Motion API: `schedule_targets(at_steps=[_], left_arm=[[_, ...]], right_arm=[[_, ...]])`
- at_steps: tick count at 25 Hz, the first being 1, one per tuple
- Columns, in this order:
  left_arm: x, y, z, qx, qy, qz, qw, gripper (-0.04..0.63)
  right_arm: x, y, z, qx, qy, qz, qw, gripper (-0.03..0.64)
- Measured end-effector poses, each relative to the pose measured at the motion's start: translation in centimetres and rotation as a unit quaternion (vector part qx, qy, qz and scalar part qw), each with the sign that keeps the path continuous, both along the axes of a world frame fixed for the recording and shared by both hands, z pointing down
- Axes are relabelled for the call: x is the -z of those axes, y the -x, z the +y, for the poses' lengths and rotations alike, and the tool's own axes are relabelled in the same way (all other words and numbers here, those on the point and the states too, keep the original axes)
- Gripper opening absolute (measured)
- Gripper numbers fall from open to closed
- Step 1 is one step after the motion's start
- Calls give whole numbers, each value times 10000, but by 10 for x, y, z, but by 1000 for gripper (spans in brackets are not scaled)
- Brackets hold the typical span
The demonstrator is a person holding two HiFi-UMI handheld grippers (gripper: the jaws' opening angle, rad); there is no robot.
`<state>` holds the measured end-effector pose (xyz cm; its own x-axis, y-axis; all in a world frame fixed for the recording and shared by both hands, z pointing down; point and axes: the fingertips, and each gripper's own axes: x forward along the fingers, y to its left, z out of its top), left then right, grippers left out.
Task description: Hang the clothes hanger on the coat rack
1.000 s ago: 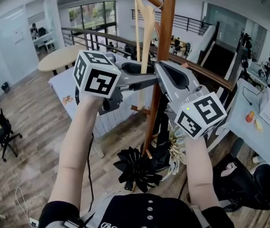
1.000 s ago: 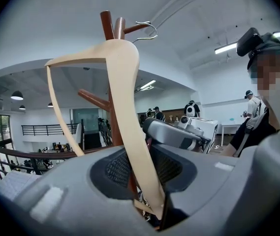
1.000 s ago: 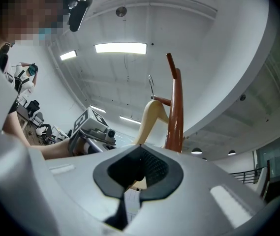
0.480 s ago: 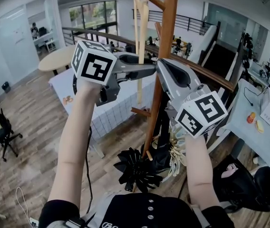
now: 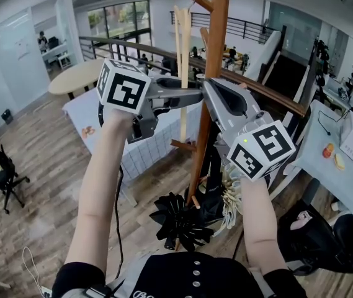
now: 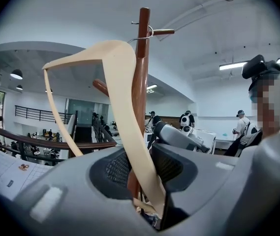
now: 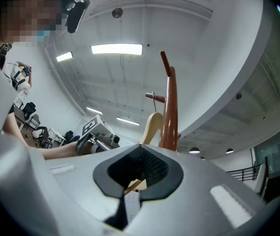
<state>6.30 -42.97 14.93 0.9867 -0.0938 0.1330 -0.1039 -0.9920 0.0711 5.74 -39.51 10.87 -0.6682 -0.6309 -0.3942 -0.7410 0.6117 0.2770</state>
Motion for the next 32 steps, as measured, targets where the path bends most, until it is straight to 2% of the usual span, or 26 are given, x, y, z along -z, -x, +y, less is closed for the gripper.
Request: schedule_targets(at_steps=[3, 10, 12, 16, 19, 23, 27, 32], left_arm=[[-2, 0, 7, -71, 85, 121, 9999, 133], [-10, 0, 13, 44, -26, 276, 9996, 152], [-16, 1, 15, 129, -91, 193, 9997, 161], [-16, 4, 21, 207, -159, 259, 9993, 166], [-14, 5, 21, 419, -388, 286, 9980, 178], [-15, 9, 16, 996, -840, 223, 9912, 192], [-15, 11, 16, 1246, -951, 277, 9872, 196], [-12, 18, 16, 1832, -1531, 266, 9707, 230]], right_arm=[[-5, 0, 0, -25, 58, -1, 10000, 0], [-16, -2, 4, -89, 245, -18, 9997, 0], [-19, 1, 8, -85, 268, -27, 9996, 0], [-23, -1, 11, -112, 321, -118, 9994, 0], [-26, -4, 11, -168, 384, -134, 9990, 0], [-32, -6, 12, -217, 470, -157, 9985, 0], [-36, -6, 14, -252, 518, -163, 9982, 0], [-44, -7, 15, -280, 630, -164, 9975, 0]])
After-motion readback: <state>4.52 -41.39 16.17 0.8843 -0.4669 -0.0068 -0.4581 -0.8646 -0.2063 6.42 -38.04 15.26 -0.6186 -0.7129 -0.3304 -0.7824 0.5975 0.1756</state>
